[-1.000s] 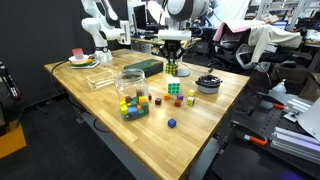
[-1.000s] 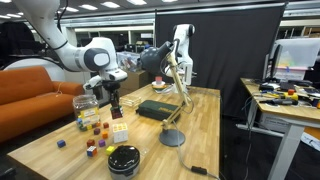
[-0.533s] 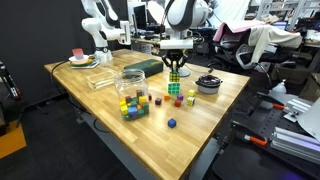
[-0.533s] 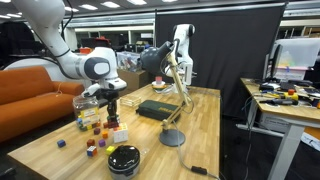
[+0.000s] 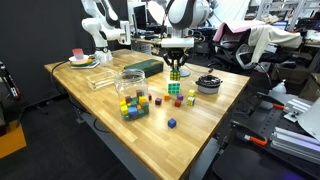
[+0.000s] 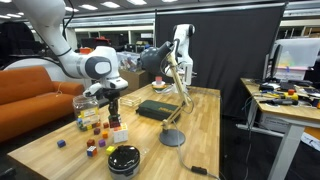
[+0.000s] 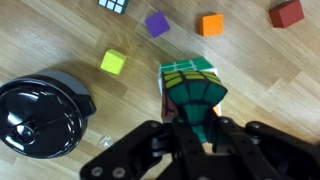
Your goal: Pick up the six face cube and put it on top of the larger six face cube
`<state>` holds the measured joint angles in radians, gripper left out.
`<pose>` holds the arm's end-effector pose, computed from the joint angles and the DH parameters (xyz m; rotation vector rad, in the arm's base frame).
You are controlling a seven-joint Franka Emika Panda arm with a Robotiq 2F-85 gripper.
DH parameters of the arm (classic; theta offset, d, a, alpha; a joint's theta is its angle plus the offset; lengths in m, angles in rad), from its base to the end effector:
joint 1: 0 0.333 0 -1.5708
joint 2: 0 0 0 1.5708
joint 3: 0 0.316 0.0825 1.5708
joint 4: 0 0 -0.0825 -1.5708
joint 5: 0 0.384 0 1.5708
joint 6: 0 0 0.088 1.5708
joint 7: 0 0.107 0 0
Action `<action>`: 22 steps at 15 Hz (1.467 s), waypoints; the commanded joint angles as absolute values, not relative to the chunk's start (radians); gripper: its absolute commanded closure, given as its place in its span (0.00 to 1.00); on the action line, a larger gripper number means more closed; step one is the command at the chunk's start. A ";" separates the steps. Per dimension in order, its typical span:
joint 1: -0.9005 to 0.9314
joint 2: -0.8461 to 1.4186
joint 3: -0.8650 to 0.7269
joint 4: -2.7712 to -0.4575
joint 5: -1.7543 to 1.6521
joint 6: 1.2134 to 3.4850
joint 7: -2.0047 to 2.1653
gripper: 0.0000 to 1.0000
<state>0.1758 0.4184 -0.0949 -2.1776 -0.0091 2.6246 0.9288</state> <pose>0.5630 0.0453 0.1994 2.8523 -1.2589 0.0738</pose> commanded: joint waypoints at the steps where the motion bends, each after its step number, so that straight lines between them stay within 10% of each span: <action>1: 0.152 0.388 -0.092 -2.193 0.012 2.607 0.900 0.95; 17: 0.179 0.426 -0.083 -2.176 -0.005 2.611 0.922 0.95; 18: 0.180 0.424 -0.082 -2.175 -0.005 2.611 0.922 0.80; 22: 0.180 0.429 -0.083 -2.175 -0.005 2.611 0.922 0.80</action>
